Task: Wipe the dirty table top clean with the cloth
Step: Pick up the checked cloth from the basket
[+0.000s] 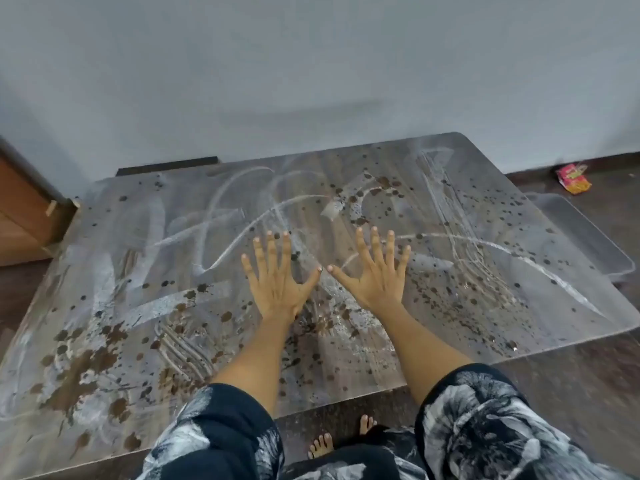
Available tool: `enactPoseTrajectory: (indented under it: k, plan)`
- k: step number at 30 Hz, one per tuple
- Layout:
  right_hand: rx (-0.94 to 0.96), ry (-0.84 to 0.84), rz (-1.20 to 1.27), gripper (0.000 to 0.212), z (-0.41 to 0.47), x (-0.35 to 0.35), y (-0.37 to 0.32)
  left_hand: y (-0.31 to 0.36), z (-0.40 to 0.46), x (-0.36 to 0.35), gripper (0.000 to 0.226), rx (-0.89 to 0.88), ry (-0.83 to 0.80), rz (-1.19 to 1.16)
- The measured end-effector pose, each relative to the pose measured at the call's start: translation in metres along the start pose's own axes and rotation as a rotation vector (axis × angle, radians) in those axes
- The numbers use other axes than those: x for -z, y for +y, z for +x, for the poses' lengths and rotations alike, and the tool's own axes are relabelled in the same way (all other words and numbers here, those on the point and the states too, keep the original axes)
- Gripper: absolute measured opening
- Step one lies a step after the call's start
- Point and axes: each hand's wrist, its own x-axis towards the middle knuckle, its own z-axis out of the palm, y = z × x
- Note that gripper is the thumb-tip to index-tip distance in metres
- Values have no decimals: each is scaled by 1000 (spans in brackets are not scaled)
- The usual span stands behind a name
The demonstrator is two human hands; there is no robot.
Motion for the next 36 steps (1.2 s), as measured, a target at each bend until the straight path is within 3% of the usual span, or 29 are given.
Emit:
enactPoseTrajectory:
  k: [8,19,30,36]
  plan:
    - [-204,26,5,95,-21,-7,66,61,-6,-20,90,-183,-101,-2]
    - [-481,43,42,93,-38,10,191,212,-7,-35,93,-443,-122,34]
    - [-581,87,16,95,-35,55,375,405,-28,-57,95,-556,-129,-42]
    - [-615,49,13,92,-19,64,445,479,-22,-67,96,-606,-120,-14]
